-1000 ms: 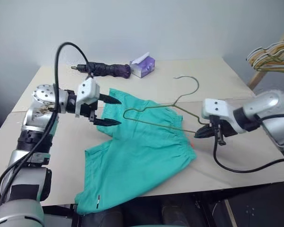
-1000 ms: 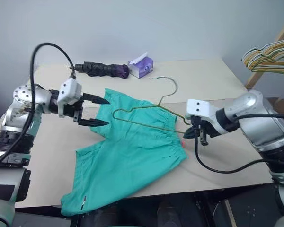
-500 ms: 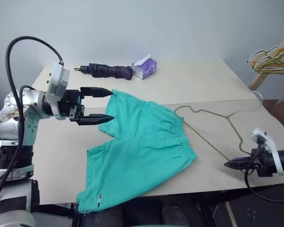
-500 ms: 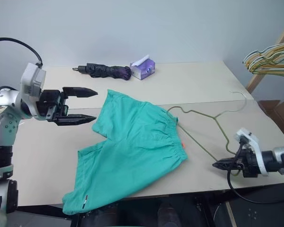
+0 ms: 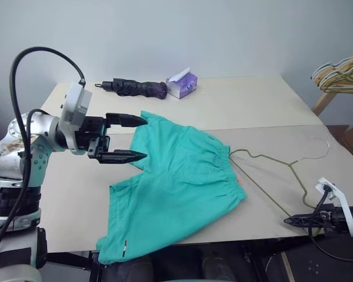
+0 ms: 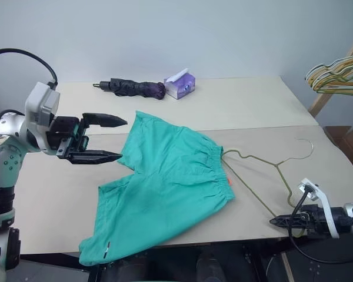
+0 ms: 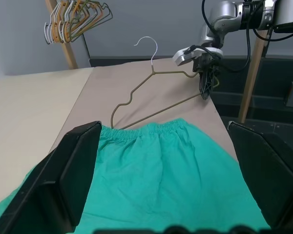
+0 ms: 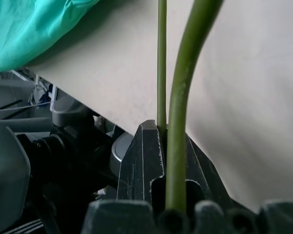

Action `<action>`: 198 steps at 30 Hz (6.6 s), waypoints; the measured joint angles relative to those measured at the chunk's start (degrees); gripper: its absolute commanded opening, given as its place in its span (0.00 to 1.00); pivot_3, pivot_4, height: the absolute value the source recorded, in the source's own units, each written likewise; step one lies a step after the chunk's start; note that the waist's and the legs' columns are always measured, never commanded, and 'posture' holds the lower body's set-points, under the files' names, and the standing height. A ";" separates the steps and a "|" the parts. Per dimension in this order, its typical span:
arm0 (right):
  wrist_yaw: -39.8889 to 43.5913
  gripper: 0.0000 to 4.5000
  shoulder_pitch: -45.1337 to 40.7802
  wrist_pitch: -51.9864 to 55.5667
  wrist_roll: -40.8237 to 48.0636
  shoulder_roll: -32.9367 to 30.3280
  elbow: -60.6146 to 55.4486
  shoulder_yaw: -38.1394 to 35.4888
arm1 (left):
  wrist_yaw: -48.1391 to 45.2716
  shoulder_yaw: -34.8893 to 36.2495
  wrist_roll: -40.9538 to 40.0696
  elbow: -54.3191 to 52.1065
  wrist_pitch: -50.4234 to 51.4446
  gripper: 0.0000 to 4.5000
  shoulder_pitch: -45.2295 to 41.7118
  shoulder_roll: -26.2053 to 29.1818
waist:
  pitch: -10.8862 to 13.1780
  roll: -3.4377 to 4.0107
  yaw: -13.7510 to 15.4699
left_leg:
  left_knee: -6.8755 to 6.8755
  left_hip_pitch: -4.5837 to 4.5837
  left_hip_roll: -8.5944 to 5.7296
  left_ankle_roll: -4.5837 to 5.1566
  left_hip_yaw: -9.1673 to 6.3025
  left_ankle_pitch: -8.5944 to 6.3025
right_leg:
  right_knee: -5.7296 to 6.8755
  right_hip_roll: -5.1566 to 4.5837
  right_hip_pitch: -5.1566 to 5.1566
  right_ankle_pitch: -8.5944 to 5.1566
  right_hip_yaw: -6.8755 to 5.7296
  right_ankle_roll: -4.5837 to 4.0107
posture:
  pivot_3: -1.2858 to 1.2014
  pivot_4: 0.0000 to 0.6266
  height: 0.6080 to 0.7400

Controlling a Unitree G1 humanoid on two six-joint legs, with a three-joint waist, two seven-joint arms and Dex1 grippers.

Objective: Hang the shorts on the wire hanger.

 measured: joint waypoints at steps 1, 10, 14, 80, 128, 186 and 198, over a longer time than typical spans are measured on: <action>-0.07 0.00 -0.44 -0.27 0.00 0.00 0.24 0.45 | -0.01 -0.03 0.00 -0.01 0.00 1.00 0.00 0.01 | 0.00 0.00 0.00 | 0.00 0.00 0.00 0.00 0.00 0.00 | 0.00 0.00 0.00 0.00 0.00 0.00 | 0.51 0.12 1.00; 1.27 0.00 -2.51 -1.76 0.20 -0.06 1.43 3.09 | -0.02 -0.06 0.01 -0.05 -0.04 1.00 0.74 0.29 | 0.01 -0.01 0.20 | 0.00 -0.01 0.00 0.01 0.00 -0.01 | -0.02 0.00 0.00 -0.10 0.00 0.17 | 0.52 0.12 1.00; 3.39 0.00 -4.33 -2.14 0.15 -0.90 1.46 4.86 | 0.11 -0.06 0.02 -0.12 -0.07 1.00 1.03 0.35 | 0.01 -0.01 0.28 | 0.00 0.00 0.00 0.01 0.00 -0.01 | -0.02 0.00 0.00 -0.13 0.00 0.22 | 0.52 0.12 1.00; -6.37 0.00 -39.98 -24.04 -28.16 6.98 -27.97 23.17 | -9.50 -13.12 19.99 29.79 -33.57 1.00 -19.02 -4.50 | -0.01 -0.03 2.06 | 0.09 -0.47 0.00 0.03 0.00 -0.07 | -0.06 -0.01 -0.39 0.01 -0.14 0.00 | 0.50 0.00 1.00; -12.40 0.99 -37.48 -12.24 -19.46 -0.05 -21.09 9.97 | -10.29 -24.20 17.87 36.64 -38.56 0.00 -18.79 -4.01 | -0.30 0.07 -2.23 | 0.14 -0.89 0.01 -0.02 -0.08 -0.03 | 0.27 -0.02 -0.97 0.03 -0.10 -0.04 | 0.47 0.04 1.00; -37.21 0.00 -14.87 -7.43 6.75 35.12 -23.39 -2.74 | -10.14 -16.22 22.58 34.20 -33.69 0.00 -14.32 -3.31 | -0.40 0.12 -3.30 | 0.08 -0.33 0.08 0.04 -0.27 -0.06 | 0.12 0.14 -0.25 0.03 -0.12 -0.05 | 0.48 0.06 1.00; -33.89 0.00 -14.90 -11.57 7.42 30.68 -20.19 -3.34 | -10.30 -16.36 21.23 34.06 -34.75 0.00 -11.84 3.98 | -0.39 0.11 -3.08 | 0.08 -0.35 0.09 0.05 -0.26 -0.07 | 0.10 0.14 -0.25 0.03 -0.12 -0.04 | 0.48 0.09 1.00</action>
